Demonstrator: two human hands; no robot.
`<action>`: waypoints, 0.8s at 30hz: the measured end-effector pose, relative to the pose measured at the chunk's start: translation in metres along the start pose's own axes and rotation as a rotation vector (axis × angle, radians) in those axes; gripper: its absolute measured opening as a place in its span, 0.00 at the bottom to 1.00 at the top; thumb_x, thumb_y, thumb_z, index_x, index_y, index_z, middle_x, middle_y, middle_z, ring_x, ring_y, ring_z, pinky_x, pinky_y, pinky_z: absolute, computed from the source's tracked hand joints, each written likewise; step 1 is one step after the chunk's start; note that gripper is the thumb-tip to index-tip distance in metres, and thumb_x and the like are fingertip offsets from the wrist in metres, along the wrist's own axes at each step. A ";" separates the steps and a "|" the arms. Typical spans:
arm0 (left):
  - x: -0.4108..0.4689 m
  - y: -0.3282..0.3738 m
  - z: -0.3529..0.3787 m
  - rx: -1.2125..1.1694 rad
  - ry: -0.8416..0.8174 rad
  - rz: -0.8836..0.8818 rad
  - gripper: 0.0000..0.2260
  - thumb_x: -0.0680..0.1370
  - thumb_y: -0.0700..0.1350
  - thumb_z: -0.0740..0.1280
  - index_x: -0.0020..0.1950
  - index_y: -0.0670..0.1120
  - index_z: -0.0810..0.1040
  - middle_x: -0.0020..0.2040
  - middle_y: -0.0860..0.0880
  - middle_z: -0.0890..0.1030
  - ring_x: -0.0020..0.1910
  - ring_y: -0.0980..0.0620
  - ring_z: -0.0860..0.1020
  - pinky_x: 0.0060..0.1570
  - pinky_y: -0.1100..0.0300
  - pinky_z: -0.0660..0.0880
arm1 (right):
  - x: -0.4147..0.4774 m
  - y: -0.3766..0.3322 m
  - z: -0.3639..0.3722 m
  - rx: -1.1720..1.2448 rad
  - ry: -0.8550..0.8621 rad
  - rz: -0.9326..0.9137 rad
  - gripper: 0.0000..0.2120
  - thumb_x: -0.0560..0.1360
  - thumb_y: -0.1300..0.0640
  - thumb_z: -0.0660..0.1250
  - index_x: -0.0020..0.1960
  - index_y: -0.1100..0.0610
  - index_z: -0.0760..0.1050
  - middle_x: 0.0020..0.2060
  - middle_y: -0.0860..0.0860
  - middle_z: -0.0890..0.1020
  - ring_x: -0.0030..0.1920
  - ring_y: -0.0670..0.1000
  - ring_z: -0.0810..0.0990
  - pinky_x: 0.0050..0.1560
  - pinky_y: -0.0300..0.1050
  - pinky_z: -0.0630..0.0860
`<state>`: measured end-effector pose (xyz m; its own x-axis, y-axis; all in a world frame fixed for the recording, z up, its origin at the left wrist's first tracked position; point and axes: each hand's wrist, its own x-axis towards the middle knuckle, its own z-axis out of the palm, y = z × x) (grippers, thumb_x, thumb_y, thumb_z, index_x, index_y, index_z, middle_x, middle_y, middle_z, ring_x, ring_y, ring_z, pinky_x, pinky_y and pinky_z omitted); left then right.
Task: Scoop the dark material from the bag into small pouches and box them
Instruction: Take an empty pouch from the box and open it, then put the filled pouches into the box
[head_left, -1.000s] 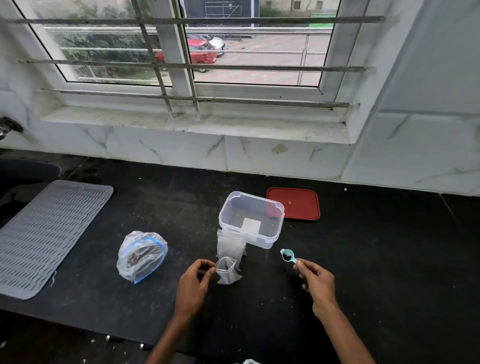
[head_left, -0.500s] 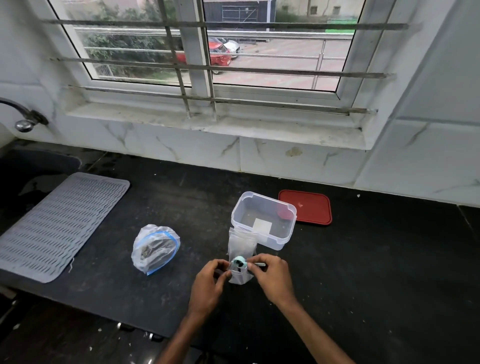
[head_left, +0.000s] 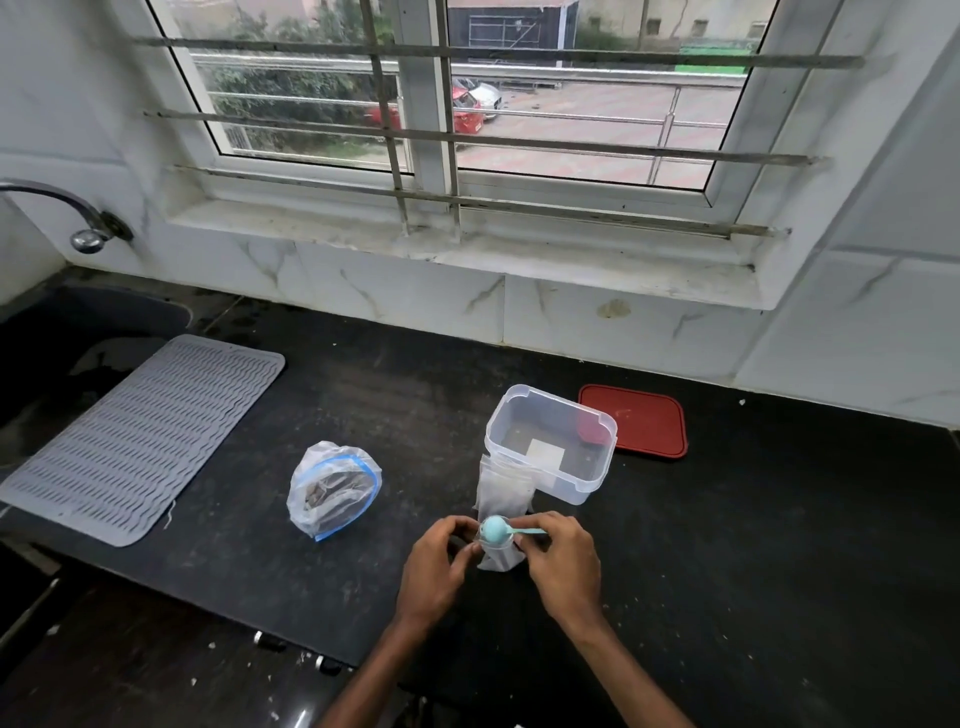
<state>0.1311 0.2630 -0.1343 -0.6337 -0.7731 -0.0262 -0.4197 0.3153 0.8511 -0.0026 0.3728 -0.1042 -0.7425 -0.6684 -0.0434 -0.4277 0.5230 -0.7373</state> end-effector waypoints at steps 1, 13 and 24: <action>0.001 0.001 0.000 0.002 -0.001 -0.007 0.09 0.75 0.42 0.73 0.53 0.53 0.80 0.47 0.58 0.82 0.47 0.62 0.80 0.44 0.67 0.78 | 0.002 -0.001 0.000 0.045 -0.006 0.023 0.09 0.71 0.56 0.76 0.48 0.45 0.85 0.43 0.37 0.83 0.47 0.40 0.79 0.48 0.41 0.79; 0.004 0.001 0.001 0.036 0.004 -0.050 0.03 0.76 0.46 0.72 0.48 0.53 0.81 0.45 0.58 0.82 0.45 0.63 0.80 0.42 0.67 0.78 | -0.005 0.034 -0.029 0.815 0.004 0.543 0.04 0.75 0.62 0.72 0.48 0.55 0.84 0.39 0.51 0.87 0.38 0.46 0.78 0.31 0.37 0.68; -0.002 0.022 0.015 0.019 -0.025 0.003 0.05 0.79 0.42 0.68 0.47 0.52 0.78 0.44 0.57 0.81 0.44 0.59 0.80 0.44 0.57 0.81 | 0.024 0.125 -0.050 0.260 0.331 0.584 0.03 0.73 0.55 0.74 0.41 0.49 0.82 0.46 0.53 0.85 0.45 0.53 0.81 0.48 0.48 0.78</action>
<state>0.1131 0.2794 -0.1232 -0.6512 -0.7580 -0.0369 -0.4297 0.3283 0.8412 -0.0998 0.4482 -0.1633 -0.9474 -0.1013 -0.3036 0.1930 0.5760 -0.7943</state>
